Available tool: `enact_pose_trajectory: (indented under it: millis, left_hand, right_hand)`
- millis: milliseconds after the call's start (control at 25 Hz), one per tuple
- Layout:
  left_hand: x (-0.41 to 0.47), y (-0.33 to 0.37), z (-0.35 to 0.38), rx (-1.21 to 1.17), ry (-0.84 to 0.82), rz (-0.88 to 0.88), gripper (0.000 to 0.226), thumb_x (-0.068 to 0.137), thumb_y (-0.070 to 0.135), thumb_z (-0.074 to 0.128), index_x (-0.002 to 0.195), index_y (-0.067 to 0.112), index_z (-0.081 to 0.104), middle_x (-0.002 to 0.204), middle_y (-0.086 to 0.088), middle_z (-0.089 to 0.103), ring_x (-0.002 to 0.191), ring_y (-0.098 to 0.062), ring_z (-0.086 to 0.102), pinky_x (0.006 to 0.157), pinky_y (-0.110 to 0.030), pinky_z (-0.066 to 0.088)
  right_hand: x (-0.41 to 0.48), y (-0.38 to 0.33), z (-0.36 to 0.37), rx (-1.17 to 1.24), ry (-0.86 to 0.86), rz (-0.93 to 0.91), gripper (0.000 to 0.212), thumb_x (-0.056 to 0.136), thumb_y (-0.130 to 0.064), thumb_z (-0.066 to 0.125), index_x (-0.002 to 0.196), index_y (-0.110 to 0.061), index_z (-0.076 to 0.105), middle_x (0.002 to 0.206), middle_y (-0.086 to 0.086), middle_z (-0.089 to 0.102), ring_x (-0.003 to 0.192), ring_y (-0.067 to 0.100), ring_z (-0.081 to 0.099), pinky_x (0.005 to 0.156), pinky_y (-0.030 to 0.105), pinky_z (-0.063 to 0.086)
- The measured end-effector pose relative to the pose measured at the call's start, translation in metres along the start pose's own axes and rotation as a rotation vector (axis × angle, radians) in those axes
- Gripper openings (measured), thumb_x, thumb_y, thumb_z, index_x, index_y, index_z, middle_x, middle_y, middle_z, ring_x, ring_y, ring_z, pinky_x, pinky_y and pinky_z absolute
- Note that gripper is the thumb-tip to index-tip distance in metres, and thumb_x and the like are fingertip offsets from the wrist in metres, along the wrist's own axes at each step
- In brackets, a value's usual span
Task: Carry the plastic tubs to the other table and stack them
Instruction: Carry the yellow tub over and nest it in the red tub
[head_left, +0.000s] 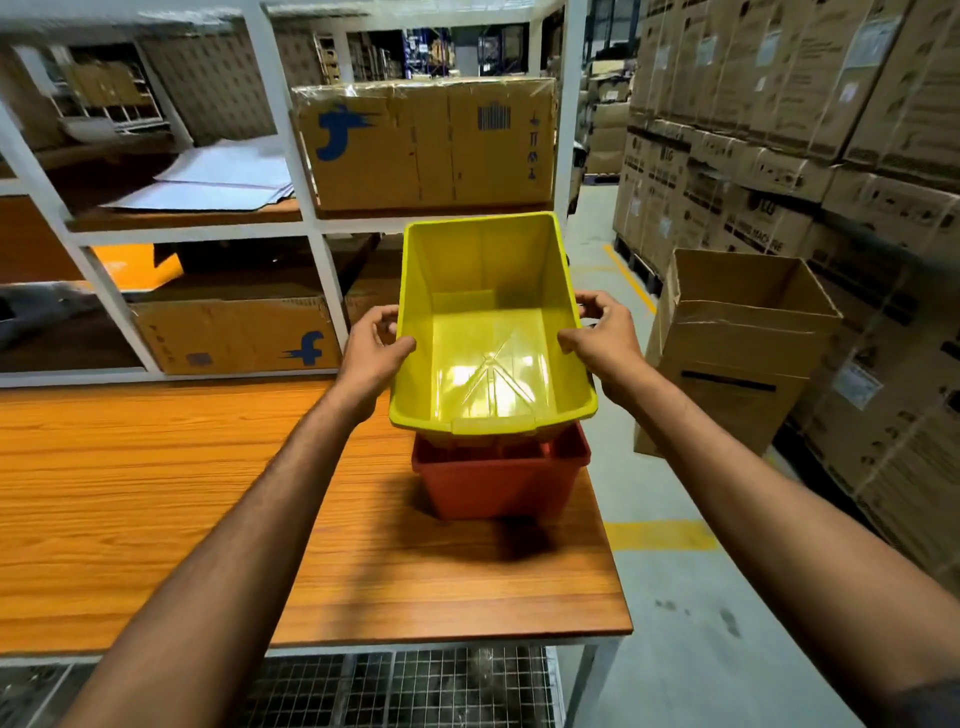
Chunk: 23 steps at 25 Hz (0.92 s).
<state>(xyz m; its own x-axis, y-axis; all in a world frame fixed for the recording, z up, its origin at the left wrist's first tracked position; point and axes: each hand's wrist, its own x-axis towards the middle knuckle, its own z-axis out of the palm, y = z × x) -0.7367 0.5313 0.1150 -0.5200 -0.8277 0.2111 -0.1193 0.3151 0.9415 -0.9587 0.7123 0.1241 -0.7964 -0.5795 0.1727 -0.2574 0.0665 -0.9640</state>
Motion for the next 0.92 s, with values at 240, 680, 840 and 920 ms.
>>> enact_pose_trajectory:
  millis: [240, 680, 840, 920]
  left_hand:
    - [0.014, -0.021, 0.008, -0.007, -0.080, -0.225, 0.036, 0.097, 0.001, 0.063, 0.131, 0.012, 0.062, 0.108, -0.004, 0.068, 0.109, -0.025, 0.067, 0.089, -0.043, 0.058]
    - [0.016, -0.040, 0.020, -0.001, -0.102, -0.378, 0.036, 0.094, 0.004, 0.068, 0.130, 0.007, 0.065, 0.119, -0.012, 0.071, 0.111, -0.028, 0.068, 0.092, -0.042, 0.056]
    - [0.009, -0.049, 0.020, -0.001, -0.096, -0.403, 0.034, 0.094, 0.016, 0.073, 0.127, 0.009, 0.067, 0.124, -0.013, 0.071, 0.119, -0.031, 0.067, 0.087, -0.039, 0.057]
    - [0.001, -0.052, 0.019, -0.018, -0.048, -0.381, 0.038, 0.094, 0.027, 0.074, 0.127, 0.011, 0.067, 0.127, -0.012, 0.068, 0.120, -0.029, 0.065, 0.079, -0.034, 0.055]
  right_hand:
    - [0.017, 0.031, 0.010, 0.015, -0.042, 0.197, 0.044, 0.076, 0.014, 0.065, 0.115, -0.007, 0.068, 0.093, 0.011, 0.070, 0.075, 0.024, 0.065, 0.054, 0.028, 0.051]
    - [0.017, 0.054, 0.010, -0.101, -0.109, 0.363, 0.037, 0.075, 0.010, 0.064, 0.109, -0.004, 0.070, 0.081, 0.011, 0.059, 0.055, 0.019, 0.042, 0.043, 0.019, 0.034]
    - [0.017, 0.064, 0.006, -0.111, -0.101, 0.376, 0.048, 0.080, 0.002, 0.070, 0.126, -0.011, 0.065, 0.112, 0.013, 0.068, 0.090, 0.027, 0.065, 0.070, 0.034, 0.057]
    - [0.013, 0.064, 0.004, -0.126, -0.080, 0.352, 0.055, 0.082, -0.002, 0.074, 0.134, -0.012, 0.060, 0.124, 0.012, 0.066, 0.108, 0.030, 0.066, 0.085, 0.042, 0.061]
